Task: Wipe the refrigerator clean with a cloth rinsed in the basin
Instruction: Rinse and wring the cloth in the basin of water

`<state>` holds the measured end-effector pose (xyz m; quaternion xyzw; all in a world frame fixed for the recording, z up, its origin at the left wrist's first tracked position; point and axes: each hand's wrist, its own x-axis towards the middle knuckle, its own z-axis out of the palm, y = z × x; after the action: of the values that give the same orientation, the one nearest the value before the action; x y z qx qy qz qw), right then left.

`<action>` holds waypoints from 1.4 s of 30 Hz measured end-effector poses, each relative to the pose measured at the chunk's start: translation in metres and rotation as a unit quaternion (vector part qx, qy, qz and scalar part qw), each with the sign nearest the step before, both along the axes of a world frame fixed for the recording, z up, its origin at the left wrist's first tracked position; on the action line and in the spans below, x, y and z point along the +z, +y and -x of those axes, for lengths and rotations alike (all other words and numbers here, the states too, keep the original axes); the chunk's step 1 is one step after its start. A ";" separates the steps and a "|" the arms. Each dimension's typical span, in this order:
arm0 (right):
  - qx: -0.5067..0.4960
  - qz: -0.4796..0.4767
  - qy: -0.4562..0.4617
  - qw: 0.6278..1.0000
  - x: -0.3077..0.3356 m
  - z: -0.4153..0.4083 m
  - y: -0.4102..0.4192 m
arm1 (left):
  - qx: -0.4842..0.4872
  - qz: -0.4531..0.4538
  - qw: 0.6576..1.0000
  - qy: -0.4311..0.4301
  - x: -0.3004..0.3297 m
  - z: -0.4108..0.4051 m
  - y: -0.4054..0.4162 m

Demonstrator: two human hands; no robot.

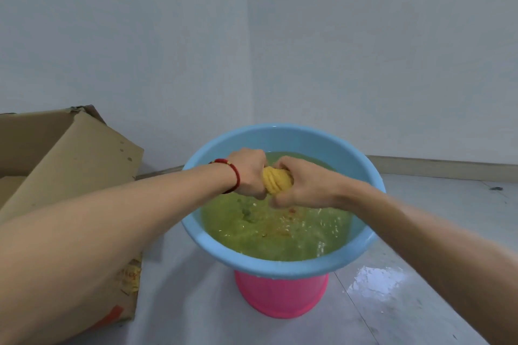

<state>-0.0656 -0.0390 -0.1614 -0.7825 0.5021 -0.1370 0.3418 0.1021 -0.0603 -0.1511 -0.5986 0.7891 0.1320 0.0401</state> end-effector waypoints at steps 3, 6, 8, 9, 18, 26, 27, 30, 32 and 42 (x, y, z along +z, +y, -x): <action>-0.052 -0.309 -0.342 0.886 0.000 0.016 0.000 | -0.164 0.214 0.960 0.077 -0.003 -0.016 0.001; 0.008 -0.459 -0.430 0.778 -0.010 0.006 0.009 | -0.301 0.346 0.875 0.152 0.002 -0.017 0.005; 0.083 -0.492 -0.434 0.750 -0.015 -0.005 0.018 | -0.357 0.391 0.836 0.143 0.005 -0.016 0.007; 0.094 -0.486 -0.426 0.757 -0.013 -0.009 0.021 | -0.377 0.405 0.824 0.121 0.007 -0.017 0.006; -0.069 0.022 0.025 0.997 -0.012 -0.030 0.011 | -0.160 0.226 0.938 -0.208 0.004 0.002 0.013; 0.026 0.267 0.217 0.939 -0.023 -0.022 0.008 | -0.017 -0.102 0.994 0.028 -0.006 0.002 0.001; 0.042 0.294 0.233 0.926 -0.023 -0.021 0.007 | 0.016 -0.177 0.981 0.079 -0.006 0.000 0.001; 0.028 0.266 0.217 0.939 -0.025 -0.021 0.005 | 0.012 -0.131 0.989 0.066 -0.010 0.001 0.000; 0.010 0.136 0.161 0.978 -0.022 -0.018 0.007 | -0.040 -0.010 0.999 -0.027 -0.009 0.003 0.003; 0.113 -0.509 -0.418 0.744 -0.021 0.011 0.013 | -0.358 0.406 0.834 0.107 0.008 -0.025 0.012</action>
<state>-0.0765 -0.0262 -0.1819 -0.4073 0.2123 -0.1344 0.8781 0.1269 -0.0481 -0.1427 -0.2190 0.9303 -0.1606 -0.2468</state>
